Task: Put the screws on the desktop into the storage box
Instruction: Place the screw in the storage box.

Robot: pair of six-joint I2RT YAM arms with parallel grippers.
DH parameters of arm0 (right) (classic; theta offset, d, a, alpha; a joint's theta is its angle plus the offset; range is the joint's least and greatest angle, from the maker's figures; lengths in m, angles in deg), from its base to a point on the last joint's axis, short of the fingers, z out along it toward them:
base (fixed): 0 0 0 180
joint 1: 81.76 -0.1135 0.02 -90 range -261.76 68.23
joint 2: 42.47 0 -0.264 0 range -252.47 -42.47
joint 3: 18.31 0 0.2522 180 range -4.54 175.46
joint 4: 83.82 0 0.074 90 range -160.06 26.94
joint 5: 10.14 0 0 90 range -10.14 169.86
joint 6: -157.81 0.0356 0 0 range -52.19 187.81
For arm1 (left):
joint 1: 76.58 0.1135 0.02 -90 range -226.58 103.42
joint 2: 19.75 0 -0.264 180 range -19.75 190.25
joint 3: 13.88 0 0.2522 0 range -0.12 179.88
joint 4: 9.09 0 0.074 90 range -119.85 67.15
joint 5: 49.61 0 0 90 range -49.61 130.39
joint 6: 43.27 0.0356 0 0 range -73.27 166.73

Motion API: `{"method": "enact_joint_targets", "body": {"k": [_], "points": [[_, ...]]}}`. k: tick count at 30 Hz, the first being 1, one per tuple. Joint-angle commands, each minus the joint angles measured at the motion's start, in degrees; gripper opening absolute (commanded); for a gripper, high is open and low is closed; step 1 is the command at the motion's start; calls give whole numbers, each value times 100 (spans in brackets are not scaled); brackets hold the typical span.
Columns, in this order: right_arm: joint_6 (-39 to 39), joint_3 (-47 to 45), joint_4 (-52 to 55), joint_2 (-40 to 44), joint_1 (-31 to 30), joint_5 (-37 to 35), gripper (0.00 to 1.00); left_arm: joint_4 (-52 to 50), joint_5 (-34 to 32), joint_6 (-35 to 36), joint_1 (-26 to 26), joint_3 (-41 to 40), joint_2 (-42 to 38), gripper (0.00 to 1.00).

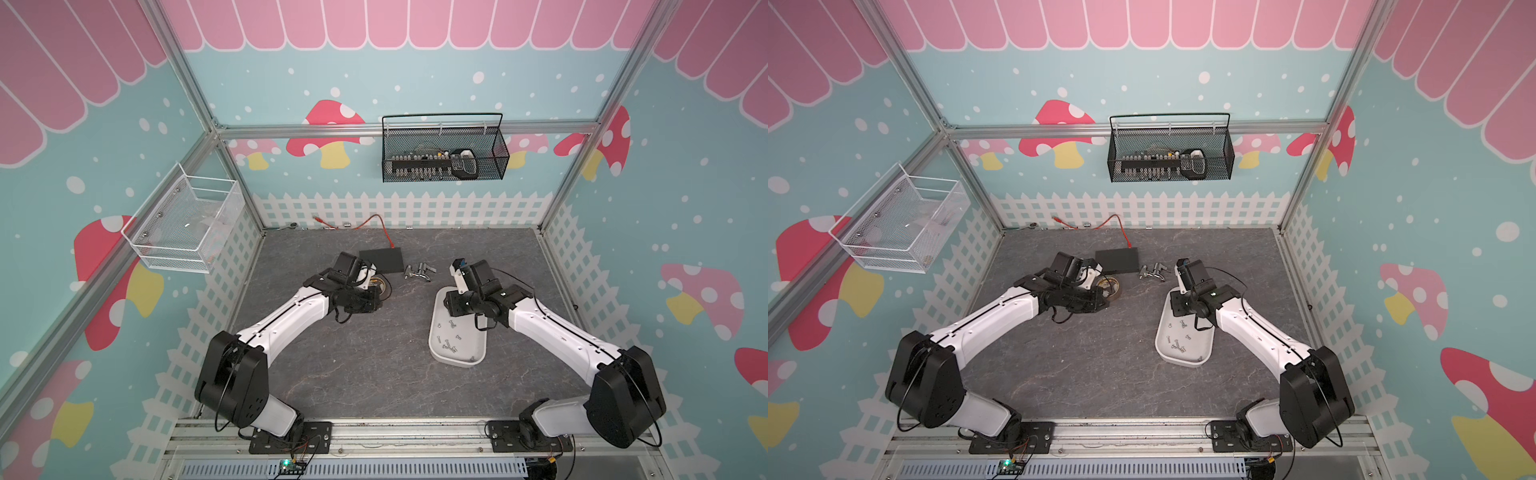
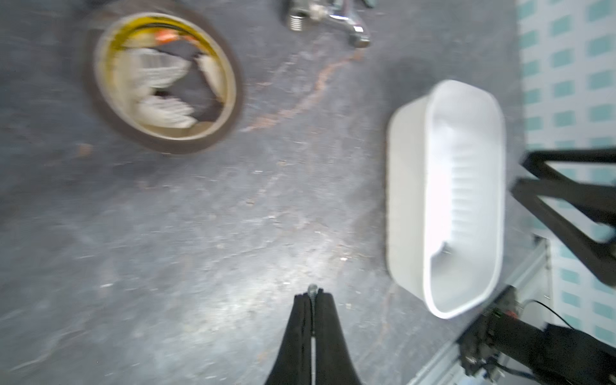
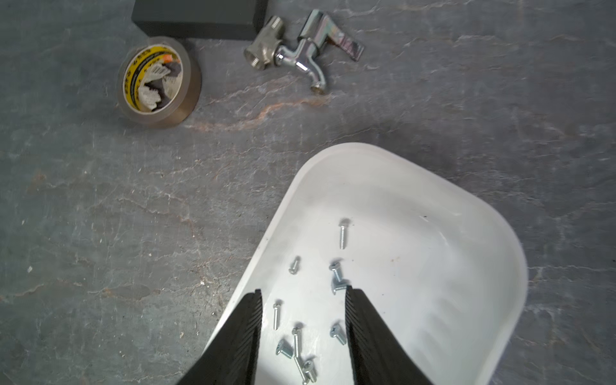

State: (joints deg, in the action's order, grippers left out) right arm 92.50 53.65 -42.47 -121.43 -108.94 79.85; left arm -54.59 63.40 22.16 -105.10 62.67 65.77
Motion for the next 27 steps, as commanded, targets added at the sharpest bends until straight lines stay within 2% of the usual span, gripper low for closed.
{"method": "enact_joint_targets", "body": {"k": [1, 7, 13, 16, 17, 19, 21, 24, 27], "points": [[223, 70, -127, 208, 206, 2, 47, 900, 611, -902, -662, -179, -65, 0], [394, -62, -194, 610, 741, -91, 47, 1604, 350, -1537, -1859, 186, 386, 0], [476, -381, -372, 1080, 1210, -127, 48, 1622, 10, -1568, -2464, 866, 1334, 0], [458, -465, -449, 1204, 1302, -59, 48, 1611, -14, -1462, -2600, 1253, 1763, 0], [458, -486, -470, 1230, 1308, -58, 48, 1611, -68, -1442, -2615, 1334, 1833, 8], [449, -527, -498, 1265, 1329, -61, 48, 1606, -303, -1365, -2614, 1458, 1869, 36], [436, -551, -519, 1269, 1329, -59, 48, 1577, -651, -1269, -2607, 1465, 1749, 51], [390, -584, -622, 1336, 1325, -60, 51, 1479, -1381, -1078, -2553, 1301, 1313, 60], [380, -723, -917, 1479, 1325, -212, 54, 1491, -2174, -964, -2297, 836, 565, 61]]}}
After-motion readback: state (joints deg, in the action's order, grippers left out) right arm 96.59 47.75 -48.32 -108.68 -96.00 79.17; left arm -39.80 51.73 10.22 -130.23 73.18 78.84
